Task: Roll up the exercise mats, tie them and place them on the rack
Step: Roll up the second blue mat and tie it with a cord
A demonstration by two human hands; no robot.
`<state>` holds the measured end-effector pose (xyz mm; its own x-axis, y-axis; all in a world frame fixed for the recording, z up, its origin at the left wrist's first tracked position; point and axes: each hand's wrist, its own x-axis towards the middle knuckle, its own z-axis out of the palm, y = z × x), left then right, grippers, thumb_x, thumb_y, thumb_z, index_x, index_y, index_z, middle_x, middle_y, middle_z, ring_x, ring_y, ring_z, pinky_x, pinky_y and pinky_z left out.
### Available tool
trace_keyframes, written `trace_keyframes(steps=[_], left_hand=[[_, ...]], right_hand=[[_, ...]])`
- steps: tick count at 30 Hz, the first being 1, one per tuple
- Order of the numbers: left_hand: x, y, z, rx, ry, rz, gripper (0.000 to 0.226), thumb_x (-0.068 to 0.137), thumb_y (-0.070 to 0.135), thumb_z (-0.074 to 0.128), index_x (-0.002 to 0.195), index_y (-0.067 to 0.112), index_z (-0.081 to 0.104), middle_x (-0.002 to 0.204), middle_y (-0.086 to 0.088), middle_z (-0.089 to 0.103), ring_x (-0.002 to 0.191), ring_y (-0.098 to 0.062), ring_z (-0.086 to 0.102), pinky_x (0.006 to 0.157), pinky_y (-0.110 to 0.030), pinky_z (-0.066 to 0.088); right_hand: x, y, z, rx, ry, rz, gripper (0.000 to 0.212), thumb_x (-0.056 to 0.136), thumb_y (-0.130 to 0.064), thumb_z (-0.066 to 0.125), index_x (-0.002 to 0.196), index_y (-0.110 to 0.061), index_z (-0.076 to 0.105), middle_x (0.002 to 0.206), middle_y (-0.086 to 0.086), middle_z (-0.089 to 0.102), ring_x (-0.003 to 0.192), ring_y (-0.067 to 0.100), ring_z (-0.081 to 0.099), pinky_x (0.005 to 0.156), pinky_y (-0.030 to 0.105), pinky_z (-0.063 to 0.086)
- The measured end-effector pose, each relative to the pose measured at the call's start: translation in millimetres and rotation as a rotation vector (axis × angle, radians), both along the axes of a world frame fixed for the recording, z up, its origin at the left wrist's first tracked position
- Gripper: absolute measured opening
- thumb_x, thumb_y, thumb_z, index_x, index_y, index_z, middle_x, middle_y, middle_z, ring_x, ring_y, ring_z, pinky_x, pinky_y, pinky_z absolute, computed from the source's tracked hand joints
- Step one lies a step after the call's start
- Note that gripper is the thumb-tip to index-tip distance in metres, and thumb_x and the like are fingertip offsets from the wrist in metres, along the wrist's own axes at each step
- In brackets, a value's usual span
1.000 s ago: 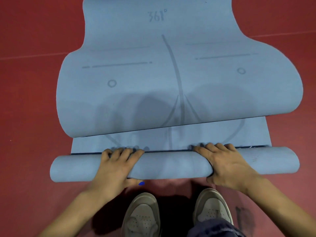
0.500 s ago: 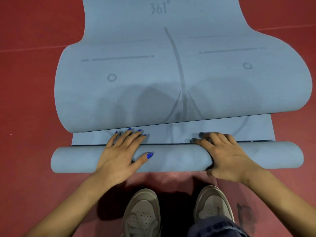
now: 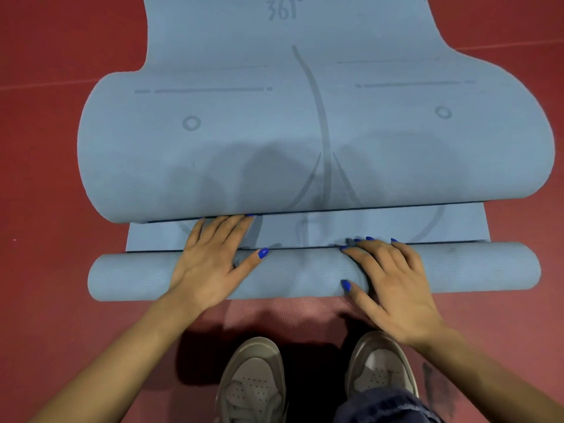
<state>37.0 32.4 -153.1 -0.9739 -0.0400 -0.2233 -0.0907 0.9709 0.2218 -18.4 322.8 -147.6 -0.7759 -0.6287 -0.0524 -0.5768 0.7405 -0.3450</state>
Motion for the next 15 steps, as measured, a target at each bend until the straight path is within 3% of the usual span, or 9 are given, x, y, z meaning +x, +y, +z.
trace_keyframes(steps=[3,7,12,15], left_hand=[[-8,-5,-6,-0.035,0.068,0.010,0.084,0.090,0.072,0.014,0.147,0.013,0.036,0.145,-0.010,0.040,0.137,-0.028,0.029,0.118,-0.047,0.004],[-24,-12,-15,-0.092,0.236,0.028,0.084,0.091,0.068,0.024,0.151,0.009,0.016,0.152,-0.027,0.019,0.142,-0.041,0.008,0.116,-0.046,-0.010],[-53,-23,-17,-0.070,0.486,-0.038,0.072,0.097,0.056,0.033,0.153,0.018,0.010,0.156,-0.017,-0.006,0.141,-0.043,0.003,0.117,-0.049,-0.003],[-65,-29,-19,-0.050,0.547,-0.094,0.070,0.098,0.048,0.038,0.153,0.027,0.000,0.157,0.001,-0.027,0.142,-0.040,0.003,0.118,-0.049,-0.002]], right_hand=[[-8,-5,-7,-0.007,0.111,0.001,0.053,0.091,-0.050,0.037,0.125,-0.017,0.060,0.123,0.004,0.060,0.117,0.021,0.051,0.100,0.037,0.032],[-23,-12,-12,-0.066,0.257,-0.017,0.048,0.088,-0.048,0.043,0.122,-0.015,0.051,0.116,0.011,0.062,0.110,0.025,0.051,0.092,0.036,0.036],[-53,-24,-11,-0.117,0.383,-0.003,0.042,0.088,-0.042,0.047,0.113,-0.009,0.054,0.110,0.016,0.061,0.108,0.028,0.049,0.091,0.040,0.036],[-66,-28,-11,-0.147,0.400,-0.014,0.041,0.087,-0.035,0.050,0.116,-0.007,0.054,0.116,0.017,0.059,0.112,0.030,0.048,0.096,0.043,0.035]])
